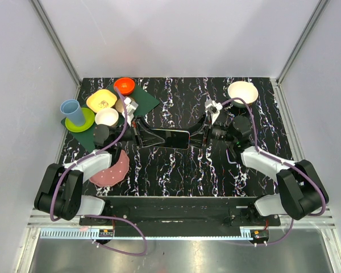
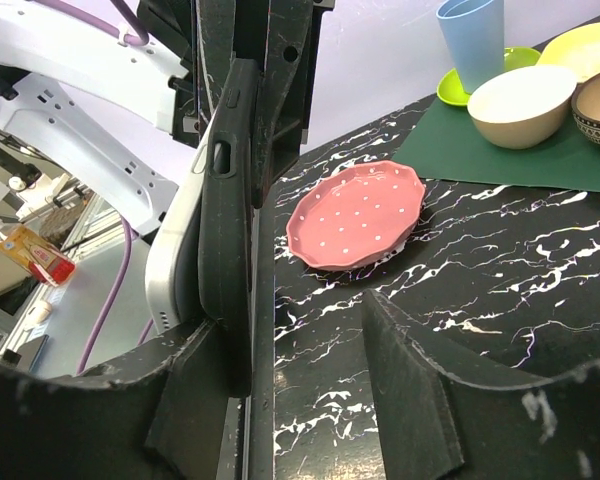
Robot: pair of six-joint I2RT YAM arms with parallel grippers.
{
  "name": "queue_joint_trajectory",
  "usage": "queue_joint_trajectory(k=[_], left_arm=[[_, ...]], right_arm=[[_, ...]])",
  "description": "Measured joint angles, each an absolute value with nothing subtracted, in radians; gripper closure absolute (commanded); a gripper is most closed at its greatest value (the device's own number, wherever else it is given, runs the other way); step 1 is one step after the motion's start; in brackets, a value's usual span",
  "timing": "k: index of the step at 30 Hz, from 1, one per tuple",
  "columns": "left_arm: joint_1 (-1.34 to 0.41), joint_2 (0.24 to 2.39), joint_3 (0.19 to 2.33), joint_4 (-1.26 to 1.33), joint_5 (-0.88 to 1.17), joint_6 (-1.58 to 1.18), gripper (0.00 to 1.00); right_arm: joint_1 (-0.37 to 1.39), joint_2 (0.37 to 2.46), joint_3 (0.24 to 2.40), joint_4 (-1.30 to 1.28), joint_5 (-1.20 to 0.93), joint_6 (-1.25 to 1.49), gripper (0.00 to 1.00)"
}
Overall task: Take the phone out of the phone case
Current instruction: Remove the phone case from the phone.
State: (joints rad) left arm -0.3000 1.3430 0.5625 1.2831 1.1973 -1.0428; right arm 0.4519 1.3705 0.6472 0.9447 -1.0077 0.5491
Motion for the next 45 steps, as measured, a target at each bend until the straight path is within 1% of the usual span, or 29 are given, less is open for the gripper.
queue_joint_trajectory(k=[8, 17, 18, 20, 22, 23, 26, 28, 33, 34, 36, 37, 40, 45], left_arm=[[-0.301, 1.343, 0.562, 1.282, 1.199, -1.036, 1.0], [-0.303, 1.344, 0.562, 1.283, 1.198, -1.031, 1.0], [-0.303, 1.344, 0.562, 1.283, 1.197, -1.029, 1.0], [-0.305, 1.345, 0.562, 1.283, 1.197, -1.025, 1.0], [-0.304, 1.349, 0.562, 1.283, 1.193, -1.018, 1.0], [-0.304, 1.353, 0.562, 1.282, 1.191, -1.016, 1.0], [-0.303, 1.361, 0.562, 1.281, 1.184, -1.004, 0.99], [-0.302, 1.362, 0.562, 1.282, 1.182, -0.999, 0.98], [-0.299, 1.364, 0.562, 1.282, 1.182, -0.994, 0.88], [-0.297, 1.365, 0.562, 1.282, 1.182, -0.994, 0.8], [-0.293, 1.369, 0.562, 1.285, 1.182, -0.994, 0.73], [-0.291, 1.372, 0.562, 1.285, 1.181, -0.993, 0.67], [-0.286, 1.388, 0.564, 1.282, 1.15, -0.99, 0.61], [-0.284, 1.391, 0.568, 1.282, 1.133, -0.986, 0.58]], right_arm=[[0.467, 1.387, 0.652, 0.955, -0.999, 0.559, 0.45], [0.485, 1.393, 0.653, 0.975, -0.979, 0.578, 0.54], [0.485, 1.393, 0.653, 0.976, -0.978, 0.578, 0.57], [0.488, 1.395, 0.653, 0.977, -0.978, 0.582, 0.69], [0.493, 1.398, 0.653, 0.984, -0.981, 0.588, 0.79], [0.495, 1.398, 0.653, 0.985, -0.981, 0.589, 0.88], [0.496, 1.398, 0.653, 0.989, -0.982, 0.591, 0.99], [0.496, 1.398, 0.653, 0.991, -0.98, 0.588, 1.0], [0.496, 1.398, 0.653, 0.993, -0.978, 0.577, 1.0], [0.496, 1.398, 0.653, 0.993, -0.978, 0.577, 1.0], [0.496, 1.398, 0.653, 0.992, -0.978, 0.574, 1.0], [0.496, 1.398, 0.653, 0.99, -0.978, 0.573, 1.0], [0.51, 1.398, 0.656, 0.96, -0.979, 0.565, 1.0], [0.522, 1.4, 0.658, 0.915, -0.979, 0.556, 1.0]])
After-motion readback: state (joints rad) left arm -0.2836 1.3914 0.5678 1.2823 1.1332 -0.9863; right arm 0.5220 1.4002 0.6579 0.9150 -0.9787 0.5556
